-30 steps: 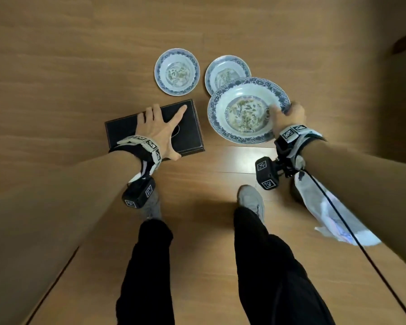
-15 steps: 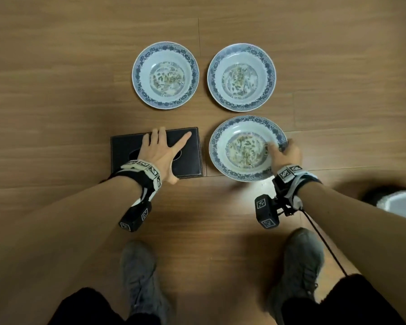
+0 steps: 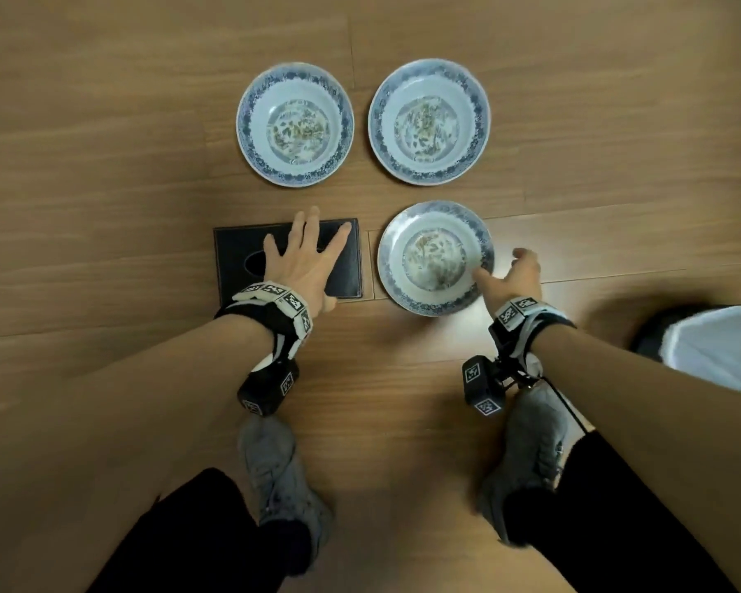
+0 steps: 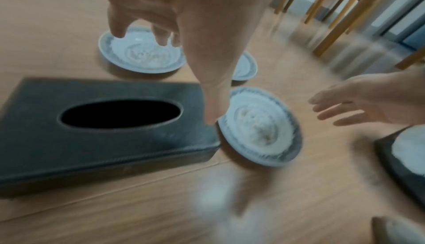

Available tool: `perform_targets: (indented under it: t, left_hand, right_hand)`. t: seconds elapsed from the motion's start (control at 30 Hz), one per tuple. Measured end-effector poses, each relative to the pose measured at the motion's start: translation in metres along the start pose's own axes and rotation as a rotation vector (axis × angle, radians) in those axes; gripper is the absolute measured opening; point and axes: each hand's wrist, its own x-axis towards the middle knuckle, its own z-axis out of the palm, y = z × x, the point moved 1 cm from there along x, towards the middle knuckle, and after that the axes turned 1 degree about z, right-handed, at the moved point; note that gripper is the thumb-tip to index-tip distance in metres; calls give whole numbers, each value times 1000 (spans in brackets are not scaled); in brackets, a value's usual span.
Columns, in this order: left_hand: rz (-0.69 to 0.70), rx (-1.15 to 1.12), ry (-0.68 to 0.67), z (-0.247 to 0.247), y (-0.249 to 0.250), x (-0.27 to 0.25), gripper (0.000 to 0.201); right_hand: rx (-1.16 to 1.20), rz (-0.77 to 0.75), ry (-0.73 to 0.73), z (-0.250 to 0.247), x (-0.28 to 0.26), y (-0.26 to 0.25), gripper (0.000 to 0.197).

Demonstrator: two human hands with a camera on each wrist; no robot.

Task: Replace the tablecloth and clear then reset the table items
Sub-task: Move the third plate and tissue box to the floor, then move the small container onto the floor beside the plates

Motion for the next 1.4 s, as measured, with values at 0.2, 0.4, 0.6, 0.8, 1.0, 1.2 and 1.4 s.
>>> perform_targets:
  t: [0.2, 0.4, 0.6, 0.8, 1.0, 1.2, 1.4]
  left_hand:
    - [-36, -85, 22, -158, 30, -85, 114]
    - [-65, -98, 73, -331, 60, -180, 104]
    - [-88, -104, 145, -476, 103, -268, 98]
    - [26, -39, 209, -588, 159, -322, 83]
    - [181, 74, 252, -661, 233, -337, 81]
    - [284, 173, 286, -699, 314, -358, 75]
    - [373, 235, 316, -723, 400, -376, 79]
  right_hand:
    - [-21, -79, -38, -130, -78, -83, 72]
    - [-10, -166, -24, -282, -144, -170, 67]
    - [-14, -268, -7, -430, -200, -235, 63]
    - [-63, -243, 99, -554, -238, -258, 56]
    - [-77, -152, 201, -629, -273, -226, 57]
    - [-15, -64, 333, -704, -310, -190, 52]
    - [79, -12, 445, -783, -328, -135, 58]
